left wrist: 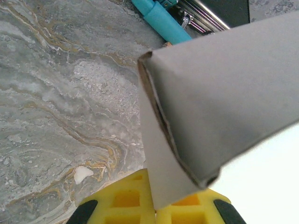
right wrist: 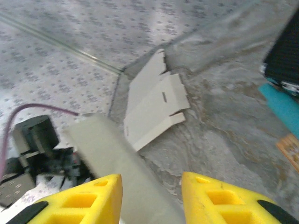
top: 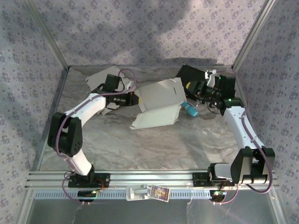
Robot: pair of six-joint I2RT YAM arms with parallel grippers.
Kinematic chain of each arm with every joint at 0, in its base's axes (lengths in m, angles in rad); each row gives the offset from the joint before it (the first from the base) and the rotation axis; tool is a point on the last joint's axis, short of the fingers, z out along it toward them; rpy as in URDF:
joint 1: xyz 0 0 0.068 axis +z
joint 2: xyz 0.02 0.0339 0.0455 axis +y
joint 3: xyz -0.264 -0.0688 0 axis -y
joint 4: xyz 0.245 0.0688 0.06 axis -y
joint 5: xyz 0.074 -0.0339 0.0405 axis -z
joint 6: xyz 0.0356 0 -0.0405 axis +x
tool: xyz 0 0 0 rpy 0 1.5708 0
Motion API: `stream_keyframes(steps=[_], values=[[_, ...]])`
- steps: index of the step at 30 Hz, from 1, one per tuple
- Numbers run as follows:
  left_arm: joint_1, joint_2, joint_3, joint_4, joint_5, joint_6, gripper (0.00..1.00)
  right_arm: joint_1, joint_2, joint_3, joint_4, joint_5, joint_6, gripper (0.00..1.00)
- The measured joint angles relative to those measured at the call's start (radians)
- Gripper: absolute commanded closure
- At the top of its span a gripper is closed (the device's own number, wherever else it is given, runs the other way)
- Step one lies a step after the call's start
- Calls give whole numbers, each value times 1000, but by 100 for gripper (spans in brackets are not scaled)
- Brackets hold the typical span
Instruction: Fold the paper box
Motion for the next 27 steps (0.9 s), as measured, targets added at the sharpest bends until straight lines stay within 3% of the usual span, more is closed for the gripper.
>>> stream_keyframes(steps=[8,13,27], values=[[3,13,13,-24,34,3,100,24,8,5,-35,-32,-62,61],[3,13,15,-35,41,11,100,-14,9,5,-42,-34,-71,65],[6,13,15,-50,48,14,100,-8,35,5,-46,-71,-106,62]])
